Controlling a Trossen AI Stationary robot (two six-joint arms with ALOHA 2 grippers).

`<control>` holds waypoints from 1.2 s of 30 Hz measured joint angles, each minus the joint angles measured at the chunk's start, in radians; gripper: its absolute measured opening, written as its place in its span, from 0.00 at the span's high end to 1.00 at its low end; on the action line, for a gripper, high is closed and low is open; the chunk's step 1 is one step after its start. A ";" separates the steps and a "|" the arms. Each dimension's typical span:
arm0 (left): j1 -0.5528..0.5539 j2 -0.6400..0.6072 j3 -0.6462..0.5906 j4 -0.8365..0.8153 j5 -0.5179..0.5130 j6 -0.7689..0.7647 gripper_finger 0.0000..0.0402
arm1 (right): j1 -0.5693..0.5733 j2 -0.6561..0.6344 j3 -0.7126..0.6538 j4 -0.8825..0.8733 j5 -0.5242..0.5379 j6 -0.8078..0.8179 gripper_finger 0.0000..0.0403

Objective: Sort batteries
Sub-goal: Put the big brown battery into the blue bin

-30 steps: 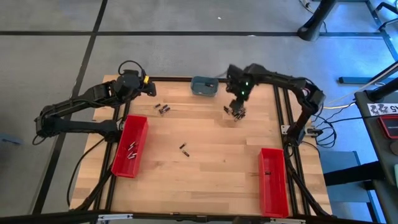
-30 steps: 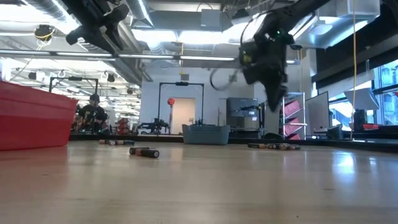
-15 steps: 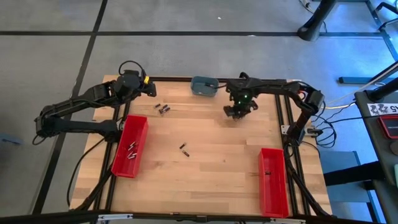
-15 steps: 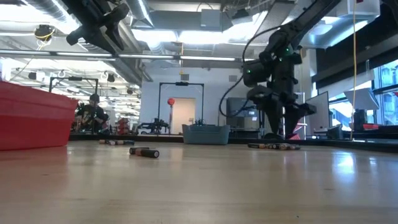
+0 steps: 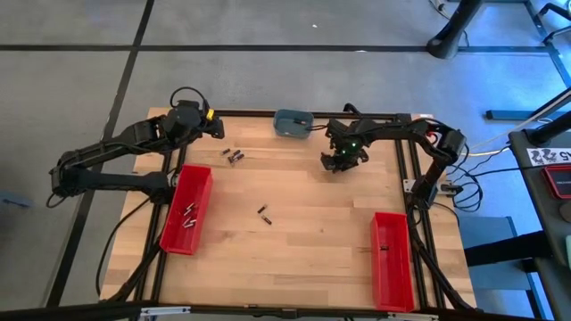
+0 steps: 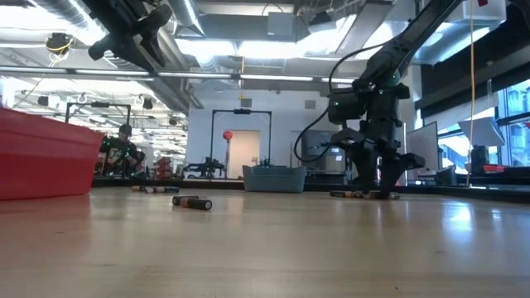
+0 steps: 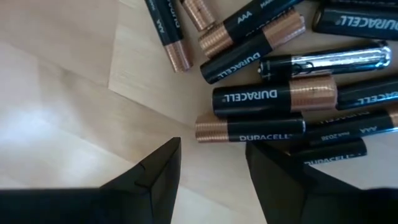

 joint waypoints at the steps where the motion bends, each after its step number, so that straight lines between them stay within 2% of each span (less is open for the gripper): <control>1: 0.000 0.000 0.000 0.000 0.000 0.000 0.68 | 0.000 -0.001 -0.003 0.002 0.008 0.000 0.53; 6: 0.000 0.000 0.000 0.000 0.000 0.000 0.68 | 0.000 -0.002 -0.006 0.000 0.023 -0.014 0.59; 10: 0.000 0.000 0.000 0.000 0.014 -0.008 0.68 | -0.003 0.004 0.016 -0.056 -0.043 -0.076 0.64; 13: 0.000 0.000 0.000 0.000 0.029 -0.022 0.68 | -0.001 0.004 0.055 -0.126 -0.105 -0.188 0.65; 17: 0.000 0.000 0.000 0.000 0.044 -0.026 0.68 | -0.001 0.004 0.105 -0.152 -0.121 -0.452 0.65; 22: 0.000 0.000 0.000 0.000 0.049 -0.026 0.68 | 0.000 0.003 0.127 -0.167 -0.168 -0.989 0.65; 26: 0.000 0.000 0.000 0.000 0.049 -0.026 0.68 | 0.016 0.003 0.127 -0.180 -0.049 -1.275 0.65; 29: 0.000 0.000 0.000 0.000 0.049 -0.018 0.68 | 0.036 0.003 0.127 -0.156 0.033 -1.425 0.65; 36: 0.000 0.000 0.000 0.000 0.049 -0.019 0.68 | 0.077 0.003 0.078 -0.071 0.104 -1.479 0.65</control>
